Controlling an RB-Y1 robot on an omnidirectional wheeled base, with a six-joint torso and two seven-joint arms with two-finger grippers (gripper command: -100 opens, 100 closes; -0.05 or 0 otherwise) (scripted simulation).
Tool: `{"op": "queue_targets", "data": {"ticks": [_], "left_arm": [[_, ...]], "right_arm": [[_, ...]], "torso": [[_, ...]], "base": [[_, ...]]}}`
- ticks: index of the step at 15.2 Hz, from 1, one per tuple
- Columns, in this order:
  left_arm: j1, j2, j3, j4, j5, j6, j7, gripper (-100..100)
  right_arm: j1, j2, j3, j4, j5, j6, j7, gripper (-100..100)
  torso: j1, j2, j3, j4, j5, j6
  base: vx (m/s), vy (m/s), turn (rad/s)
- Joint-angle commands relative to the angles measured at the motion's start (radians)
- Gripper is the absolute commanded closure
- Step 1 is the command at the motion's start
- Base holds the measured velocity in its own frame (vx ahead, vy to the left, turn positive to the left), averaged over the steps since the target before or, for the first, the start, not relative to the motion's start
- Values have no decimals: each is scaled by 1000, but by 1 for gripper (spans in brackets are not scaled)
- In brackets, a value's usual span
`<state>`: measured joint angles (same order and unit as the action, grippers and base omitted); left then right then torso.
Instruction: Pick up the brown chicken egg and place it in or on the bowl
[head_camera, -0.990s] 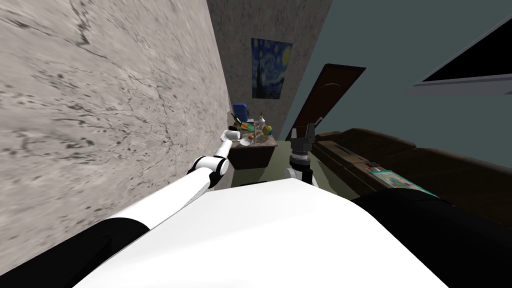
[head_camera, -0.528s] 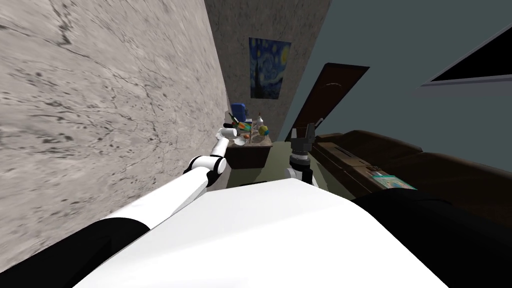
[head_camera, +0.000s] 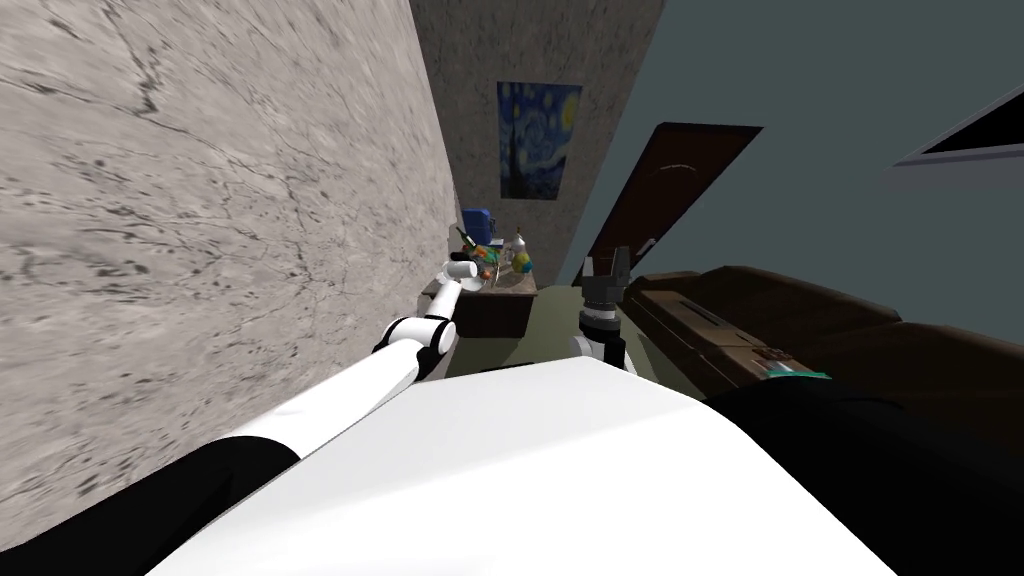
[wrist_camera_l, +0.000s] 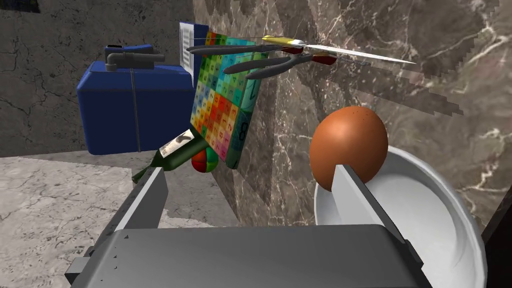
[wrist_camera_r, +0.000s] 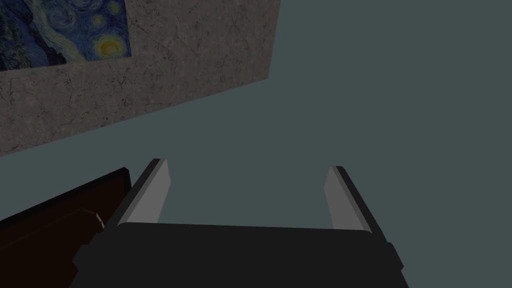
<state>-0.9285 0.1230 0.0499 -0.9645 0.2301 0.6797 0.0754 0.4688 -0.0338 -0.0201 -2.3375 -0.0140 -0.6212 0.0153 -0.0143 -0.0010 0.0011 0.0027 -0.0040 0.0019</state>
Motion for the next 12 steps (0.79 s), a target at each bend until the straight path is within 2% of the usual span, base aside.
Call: {"op": "queue_targets", "data": {"ticks": [1, 3, 5, 7, 8, 9, 10, 11, 12], "left_arm": [[22, 15, -19, 27, -4, -12, -36, -100], [45, 37, -36, 49, -9, -18, -63, -100], [53, 45, -41, 57, -11, -20, -71, -100], [79, 81, -60, 84, -19, -24, -100, -100], [65, 66, -51, 79, -10, -27, -88, -100], [67, 70, -53, 86, -10, -31, -93, -100], [67, 70, -53, 85, -10, -31, -94, 100], [56, 83, -46, 85, -10, 2, -86, 100], [55, 85, -45, 86, -10, 7, -84, 100]], "right_arm": [[0, 0, 0, 0, 0, 0, 0, 0], [0, 0, 0, 0, 0, 0, 0, 0], [0, 0, 0, 0, 0, 0, 0, 0], [0, 0, 0, 0, 0, 0, 0, 0], [0, 0, 0, 0, 0, 0, 0, 0], [0, 0, 0, 0, 0, 0, 0, 0], [0, 0, 0, 0, 0, 0, 0, 0], [0, 0, 0, 0, 0, 0, 0, 0], [0, 0, 0, 0, 0, 0, 0, 0]], "torso": [[0, 0, 0, 0, 0, 0], [5, -2, -1, -1, 1, 0], [9, -4, -3, -1, 2, 0], [11, -4, -2, -1, 3, -1], [12, -4, -3, -1, 3, -1], [12, -3, -2, -1, 3, 0], [12, -2, -1, 0, 3, 0], [12, 0, 0, 0, 3, 0], [10, 0, 0, 0, 2, 0]], "base": [[65, -84, 175], [79, -55, 135], [75, -21, 73], [78, -7, 143], [51, -7, 75], [18, -3, 5], [9, -1, 1], [13, -40, 74], [13, -82, 96]]}}
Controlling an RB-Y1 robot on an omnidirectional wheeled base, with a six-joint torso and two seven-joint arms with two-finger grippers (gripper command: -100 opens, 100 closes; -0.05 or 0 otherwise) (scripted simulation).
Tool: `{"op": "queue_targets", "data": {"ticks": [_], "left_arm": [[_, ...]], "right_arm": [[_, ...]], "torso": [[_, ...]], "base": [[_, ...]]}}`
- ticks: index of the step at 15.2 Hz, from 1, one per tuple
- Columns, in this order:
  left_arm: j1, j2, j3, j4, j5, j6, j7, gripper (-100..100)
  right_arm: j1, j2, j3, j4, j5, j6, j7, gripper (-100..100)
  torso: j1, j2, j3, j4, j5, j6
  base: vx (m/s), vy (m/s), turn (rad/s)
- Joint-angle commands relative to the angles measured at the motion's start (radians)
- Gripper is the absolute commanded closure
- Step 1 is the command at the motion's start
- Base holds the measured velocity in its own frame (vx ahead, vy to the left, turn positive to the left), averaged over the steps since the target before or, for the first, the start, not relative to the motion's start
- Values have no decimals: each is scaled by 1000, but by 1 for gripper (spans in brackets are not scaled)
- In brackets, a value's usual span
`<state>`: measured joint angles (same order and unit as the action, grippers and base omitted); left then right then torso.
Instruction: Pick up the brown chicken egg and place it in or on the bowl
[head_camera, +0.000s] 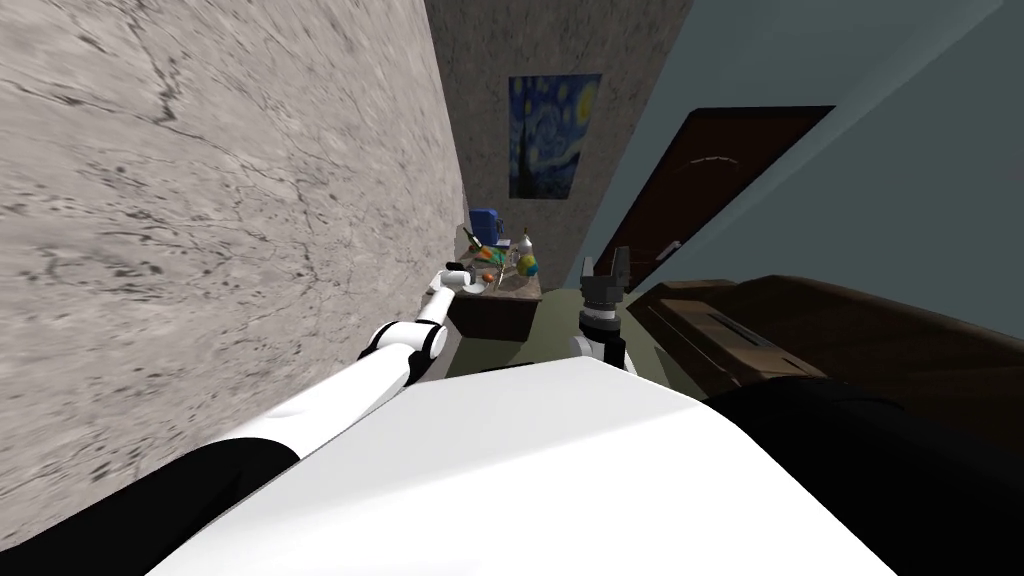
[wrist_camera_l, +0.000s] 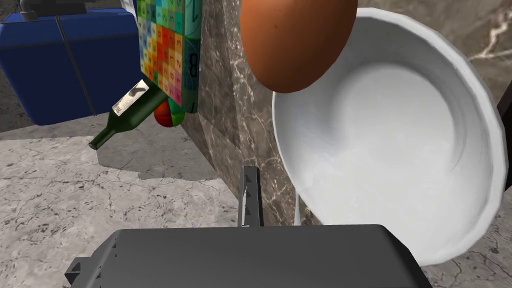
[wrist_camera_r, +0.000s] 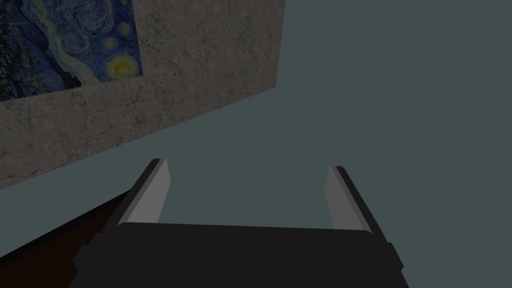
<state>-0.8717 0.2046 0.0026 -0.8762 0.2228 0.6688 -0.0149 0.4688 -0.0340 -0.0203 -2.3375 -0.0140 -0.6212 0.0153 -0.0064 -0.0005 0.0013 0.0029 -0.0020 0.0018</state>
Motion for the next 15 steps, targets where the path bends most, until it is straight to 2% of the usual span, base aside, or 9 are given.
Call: {"op": "queue_targets", "data": {"ticks": [1, 2, 4, 9, 11, 13, 15], "left_arm": [[-5, 8, 5, -2, -3, 28, 8, 100], [-11, 2, -23, -30, 19, 24, 10, -100], [-14, 0, -38, -47, 29, 32, 13, -100], [-14, -12, -96, -102, 85, 82, 18, -100], [-13, -16, -102, -103, 101, 108, 12, -100], [-16, -18, -102, -100, 106, 126, 6, -100], [-27, -20, -100, -92, 109, 161, -6, -100]], "right_arm": [[0, 0, 0, 0, 0, 0, 0, 0], [0, 0, 0, 0, 0, 0, 0, 0], [0, 0, 0, 0, 0, 0, 0, 0], [-1, 0, 0, 0, 0, 0, 0, 0], [-1, 0, 0, 0, 0, 0, 0, 0], [0, 0, 0, 0, 0, 0, 0, 0], [0, 0, 0, 0, 0, 0, 0, 0]], "torso": [[0, 0, 0, 0, 0, 0], [-2, 1, 0, 0, 0, 0], [3, 9, 5, 2, 0, 1], [8, 16, 10, 4, 2, 1], [8, 17, 10, 4, 2, 1], [8, 12, 7, 3, 2, 0], [7, 3, 2, 1, 1, 0]], "base": [[4, -92, 76], [-81, -36, -18], [-176, 40, -110], [-200, 60, -90], [-172, 60, -66], [-42, 39, -30], [65, 31, -39]]}}
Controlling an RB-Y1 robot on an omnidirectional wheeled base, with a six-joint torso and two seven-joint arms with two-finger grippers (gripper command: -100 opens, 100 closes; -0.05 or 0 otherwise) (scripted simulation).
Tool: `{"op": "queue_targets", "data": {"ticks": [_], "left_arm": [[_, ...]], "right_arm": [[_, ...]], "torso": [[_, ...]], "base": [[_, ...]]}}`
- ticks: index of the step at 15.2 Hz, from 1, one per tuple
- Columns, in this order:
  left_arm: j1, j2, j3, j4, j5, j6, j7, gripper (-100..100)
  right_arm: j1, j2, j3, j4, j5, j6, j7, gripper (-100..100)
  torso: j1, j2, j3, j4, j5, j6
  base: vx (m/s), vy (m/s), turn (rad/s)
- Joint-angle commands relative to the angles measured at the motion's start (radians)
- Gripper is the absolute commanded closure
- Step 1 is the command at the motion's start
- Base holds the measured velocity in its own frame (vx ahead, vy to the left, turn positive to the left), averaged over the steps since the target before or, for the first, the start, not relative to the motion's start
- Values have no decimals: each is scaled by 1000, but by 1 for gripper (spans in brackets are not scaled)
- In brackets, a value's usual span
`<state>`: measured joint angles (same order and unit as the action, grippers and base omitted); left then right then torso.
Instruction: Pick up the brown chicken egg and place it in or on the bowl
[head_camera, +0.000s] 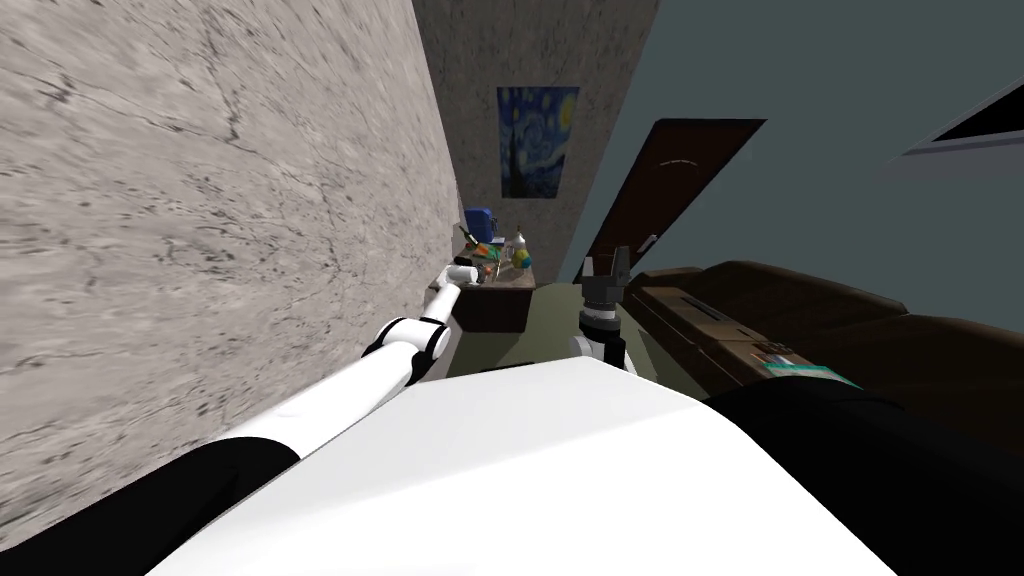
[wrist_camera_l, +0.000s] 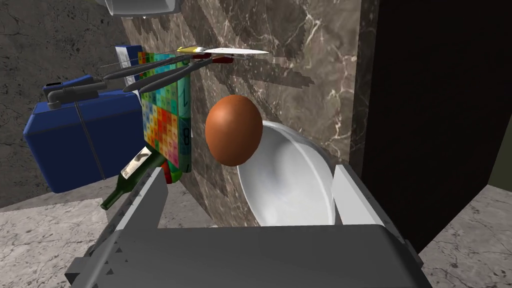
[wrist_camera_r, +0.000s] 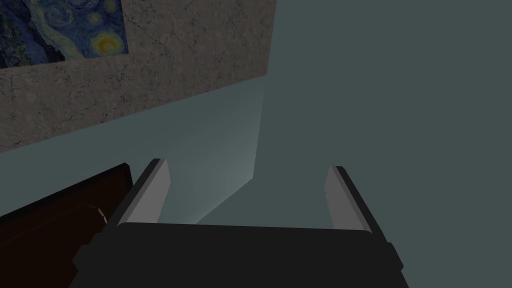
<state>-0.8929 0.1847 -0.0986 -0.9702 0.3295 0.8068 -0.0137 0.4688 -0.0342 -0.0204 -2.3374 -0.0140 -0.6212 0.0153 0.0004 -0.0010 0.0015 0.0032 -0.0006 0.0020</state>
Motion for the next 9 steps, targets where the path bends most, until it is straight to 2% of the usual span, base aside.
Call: {"op": "queue_targets", "data": {"ticks": [1, 7, 9], "left_arm": [[-10, 0, 2, 5, 2, 37, -12, -100], [-47, -1, 4, 35, -14, 143, -48, -100], [-59, -1, 5, 47, -23, 180, -61, -100]], "right_arm": [[0, 0, 0, 0, 0, 0, 0, 0], [0, 0, 0, 0, 0, 0, 0, 0], [0, 0, 0, 0, 0, 0, 0, 0]], "torso": [[0, 0, 0, 0, 0, 0], [1, -10, -6, -3, 0, 0], [2, -12, -7, -3, 0, 0]], "base": [[109, 29, -43], [148, 38, -52], [197, 63, -63]]}}
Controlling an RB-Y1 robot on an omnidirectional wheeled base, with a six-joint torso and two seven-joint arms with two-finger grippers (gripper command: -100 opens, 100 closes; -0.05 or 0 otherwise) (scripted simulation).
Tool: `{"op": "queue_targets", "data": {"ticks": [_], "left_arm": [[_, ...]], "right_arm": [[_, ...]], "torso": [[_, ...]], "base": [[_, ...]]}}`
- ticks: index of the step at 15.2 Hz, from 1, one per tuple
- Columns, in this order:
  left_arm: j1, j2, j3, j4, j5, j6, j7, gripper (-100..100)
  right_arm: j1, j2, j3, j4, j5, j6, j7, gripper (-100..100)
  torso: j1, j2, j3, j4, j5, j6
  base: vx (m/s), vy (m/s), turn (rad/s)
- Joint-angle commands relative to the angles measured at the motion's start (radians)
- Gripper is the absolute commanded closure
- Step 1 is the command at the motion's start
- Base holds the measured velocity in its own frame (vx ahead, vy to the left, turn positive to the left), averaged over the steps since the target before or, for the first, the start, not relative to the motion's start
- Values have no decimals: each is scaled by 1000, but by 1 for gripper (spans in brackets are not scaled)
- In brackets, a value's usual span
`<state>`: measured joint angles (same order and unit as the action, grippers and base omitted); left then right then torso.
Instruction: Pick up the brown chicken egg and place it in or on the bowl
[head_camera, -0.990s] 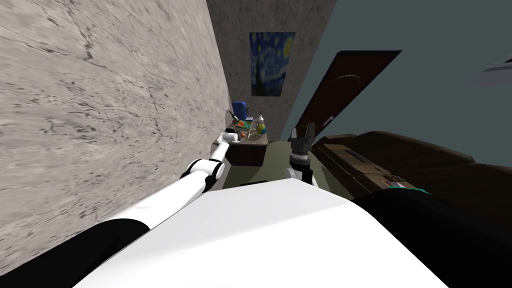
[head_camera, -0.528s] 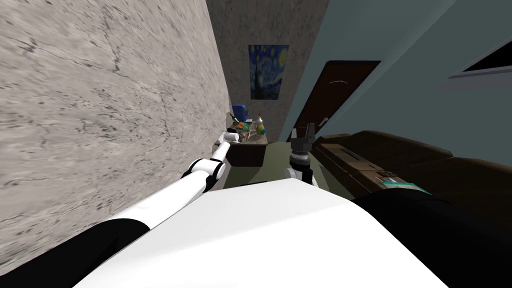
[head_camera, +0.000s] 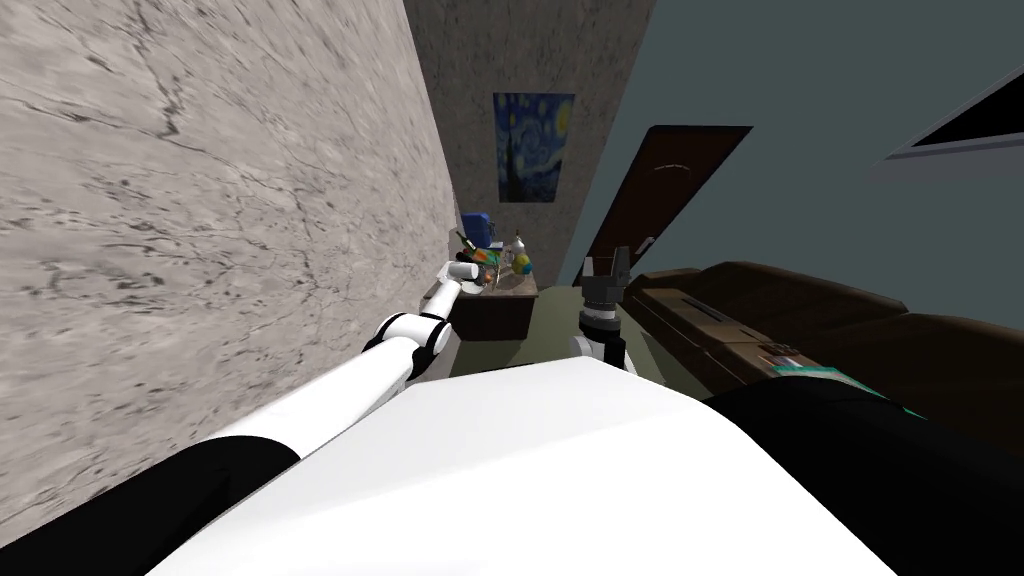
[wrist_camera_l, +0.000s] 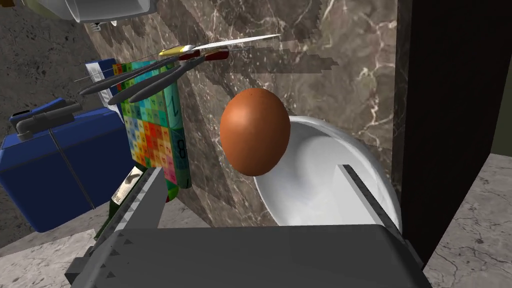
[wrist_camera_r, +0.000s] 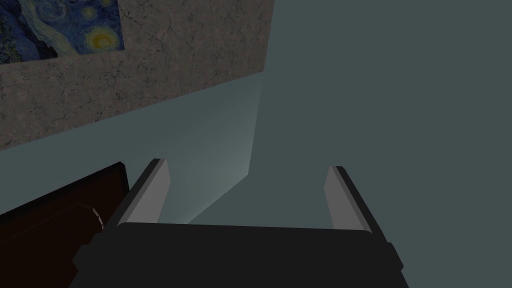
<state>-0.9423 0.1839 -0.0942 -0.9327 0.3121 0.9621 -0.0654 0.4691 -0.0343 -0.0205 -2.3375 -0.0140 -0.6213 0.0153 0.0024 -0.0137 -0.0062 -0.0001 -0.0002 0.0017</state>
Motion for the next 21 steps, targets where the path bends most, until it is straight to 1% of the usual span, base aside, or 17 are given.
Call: {"op": "queue_targets", "data": {"ticks": [1, 5, 7, 8, 9, 10, 11, 12, 13, 14, 16, 21], "left_arm": [[-14, -1, 0, 16, -10, 42, -15, -100], [-24, -4, -1, 42, -26, 100, -35, -100], [-17, -9, -3, 58, -32, 120, -41, -100], [-25, -7, -1, 54, -29, 103, -36, -100], [-12, -12, -1, 68, -37, 77, -37, -100], [-8, -13, -1, 71, -39, 69, -38, -100], [-15, -10, -1, 66, -34, 87, -38, -100], [-13, -10, -1, 67, -35, 82, -39, 100], [-47, -6, -4, 39, -34, 78, -40, 100], [-47, -6, -4, 39, -34, 78, -40, 100], [-74, -5, -14, 11, -32, 78, -42, 100], [-106, 0, -23, -25, -24, 88, -39, 100]], "right_arm": [[0, 0, 0, 0, 0, 0, 0, 0], [0, 0, 0, 0, 0, 0, 0, 0], [0, 0, 0, 0, 0, 0, 0, 0], [0, 0, 0, 0, 0, 0, 0, 0], [0, 0, 0, 0, 0, 0, 0, 0], [0, 0, 0, 0, 0, 0, 0, 0], [0, 0, 0, 0, 0, 0, 0, 0], [0, 0, 0, 0, 0, 0, 0, 0], [0, 0, 0, 0, 0, 0, 0, 0], [0, 0, 0, 0, 0, 0, 0, 0], [0, 0, 0, 0, 0, 0, 0, 0], [-1, 0, 0, 0, 0, 0, 0, 0]], "torso": [[0, 0, 0, 0, 0, 0], [-1, 0, 0, 0, 0, 0], [-2, 2, 1, 0, 0, 0], [-3, 3, 2, 0, 0, 0], [-4, 6, 3, 1, -1, 0], [-4, 8, 4, 1, -1, 0], [-5, 9, 5, 2, -1, 0], [-5, 10, 6, 2, -1, 0], [-5, 11, 7, 3, -1, 0], [-4, 13, 8, 5, -1, 1], [-1, 17, 11, 6, -1, 2], [4, 22, 15, 8, 0, 0]], "base": [[199, 63, -68], [171, 48, -49], [128, 24, -39], [62, 9, -15], [47, 3, -23], [52, 0, -34], [31, 0, -11], [11, 1, 4], [-24, 41, -18], [-31, 69, -64], [-53, 113, -70], [-61, 121, -48]]}}
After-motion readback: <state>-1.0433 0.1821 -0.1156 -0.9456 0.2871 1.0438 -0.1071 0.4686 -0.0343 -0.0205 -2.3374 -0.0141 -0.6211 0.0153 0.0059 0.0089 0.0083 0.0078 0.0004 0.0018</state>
